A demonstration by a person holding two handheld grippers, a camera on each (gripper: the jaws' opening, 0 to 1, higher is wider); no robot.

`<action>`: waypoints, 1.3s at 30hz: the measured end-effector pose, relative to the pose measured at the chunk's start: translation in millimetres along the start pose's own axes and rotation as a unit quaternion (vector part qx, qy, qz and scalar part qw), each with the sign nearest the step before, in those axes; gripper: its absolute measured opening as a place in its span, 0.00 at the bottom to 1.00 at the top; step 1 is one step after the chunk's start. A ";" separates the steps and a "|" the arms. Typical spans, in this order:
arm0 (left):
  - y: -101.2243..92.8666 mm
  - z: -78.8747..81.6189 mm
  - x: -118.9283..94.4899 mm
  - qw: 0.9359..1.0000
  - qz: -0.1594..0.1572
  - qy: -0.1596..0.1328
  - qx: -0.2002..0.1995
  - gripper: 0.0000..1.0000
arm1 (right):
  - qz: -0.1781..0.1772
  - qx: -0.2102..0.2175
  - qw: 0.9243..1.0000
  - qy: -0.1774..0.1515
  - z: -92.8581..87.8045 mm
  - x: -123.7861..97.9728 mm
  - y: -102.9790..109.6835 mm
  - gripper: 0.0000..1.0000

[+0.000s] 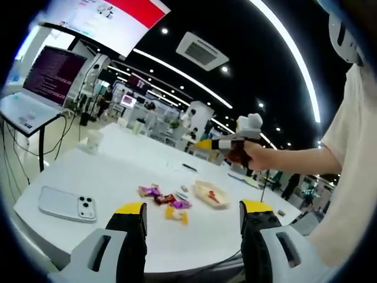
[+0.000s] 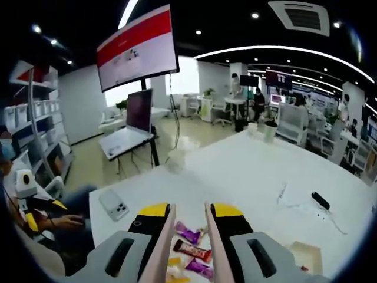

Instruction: Place the target food into the container with the food tongs after gripping and lifting it, then release it inside without dropping or visibly crushing the food.

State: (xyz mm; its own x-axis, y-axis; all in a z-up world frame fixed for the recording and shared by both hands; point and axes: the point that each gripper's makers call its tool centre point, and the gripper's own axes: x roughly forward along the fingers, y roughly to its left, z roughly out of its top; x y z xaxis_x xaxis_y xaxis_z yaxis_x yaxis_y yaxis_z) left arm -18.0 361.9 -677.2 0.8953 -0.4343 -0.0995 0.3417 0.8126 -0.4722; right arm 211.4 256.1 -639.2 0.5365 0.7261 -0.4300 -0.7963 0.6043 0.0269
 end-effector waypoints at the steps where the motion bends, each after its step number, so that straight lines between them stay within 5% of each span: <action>1: 0.9 0.0 -0.2 1.000 0.001 0.000 0.000 0.63 | 0.000 0.000 1.000 0.000 -0.5 0.7 0.2 0.27; 13: 4.8 1.9 -3.9 1.000 0.012 0.004 0.001 0.64 | 0.013 0.003 1.000 0.000 0.3 13.0 3.9 0.27; 25: 8.3 -4.4 -17.0 0.999 0.041 -0.004 -0.007 0.64 | 0.045 0.005 0.998 0.038 -32.3 32.1 24.6 0.27; 39: 10.9 -9.3 -17.4 0.999 0.040 0.002 -0.011 0.64 | 0.052 0.009 0.997 0.049 -45.6 45.9 22.9 0.27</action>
State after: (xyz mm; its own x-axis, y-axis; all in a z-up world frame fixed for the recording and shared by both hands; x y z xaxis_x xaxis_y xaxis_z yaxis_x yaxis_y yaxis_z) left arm -32.6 374.8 -688.8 0.9185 -0.3698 -0.1404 0.2632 0.8363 -0.4810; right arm 205.1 288.4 -699.5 0.4214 0.7503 -0.5094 -0.8403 0.5343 0.0917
